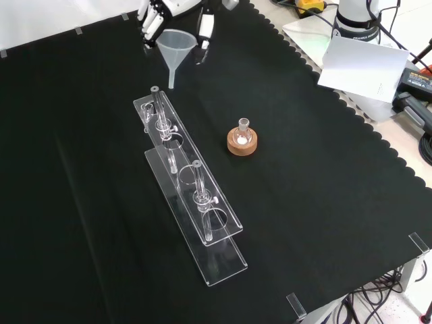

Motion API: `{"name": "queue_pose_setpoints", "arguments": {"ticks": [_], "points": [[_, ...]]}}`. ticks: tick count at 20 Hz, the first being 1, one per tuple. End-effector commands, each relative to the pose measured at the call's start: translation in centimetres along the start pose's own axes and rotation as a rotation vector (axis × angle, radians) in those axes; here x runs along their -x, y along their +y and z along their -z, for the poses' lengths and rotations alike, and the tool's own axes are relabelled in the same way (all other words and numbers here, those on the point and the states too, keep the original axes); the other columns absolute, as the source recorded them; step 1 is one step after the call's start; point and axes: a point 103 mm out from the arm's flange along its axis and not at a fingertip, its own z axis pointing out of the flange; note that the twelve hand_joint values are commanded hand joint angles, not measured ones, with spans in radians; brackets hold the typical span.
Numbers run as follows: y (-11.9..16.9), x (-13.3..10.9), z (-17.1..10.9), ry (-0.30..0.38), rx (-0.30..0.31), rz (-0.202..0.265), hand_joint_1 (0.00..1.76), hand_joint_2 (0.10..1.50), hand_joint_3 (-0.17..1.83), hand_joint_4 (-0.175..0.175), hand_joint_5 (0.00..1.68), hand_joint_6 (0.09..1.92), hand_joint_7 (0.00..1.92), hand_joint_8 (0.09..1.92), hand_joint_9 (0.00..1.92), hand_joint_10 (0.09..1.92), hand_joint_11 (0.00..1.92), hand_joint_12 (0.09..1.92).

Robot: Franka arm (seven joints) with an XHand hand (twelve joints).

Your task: Put the funnel back on the funnel stand.

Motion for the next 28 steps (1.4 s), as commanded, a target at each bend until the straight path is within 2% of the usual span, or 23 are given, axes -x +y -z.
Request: {"name": "queue_pose_setpoints", "arguments": {"ticks": [1,13,28], "points": [[2.3,0.7,-0.3,0.0,0.0,0.008,0.9,0.74,0.57,0.003,0.94,0.75,0.78,0.66,1.18,0.2,0.83,1.07],[5.2,0.8,-2.2,0.014,-0.029,0.021,0.9,0.74,0.58,0.003,0.94,0.75,0.77,0.67,1.18,0.2,0.83,1.07],[6.0,0.5,-3.6,0.008,-0.058,0.03,0.9,0.73,0.58,0.003,0.95,0.75,0.77,0.67,1.19,0.2,0.83,1.07]]}}
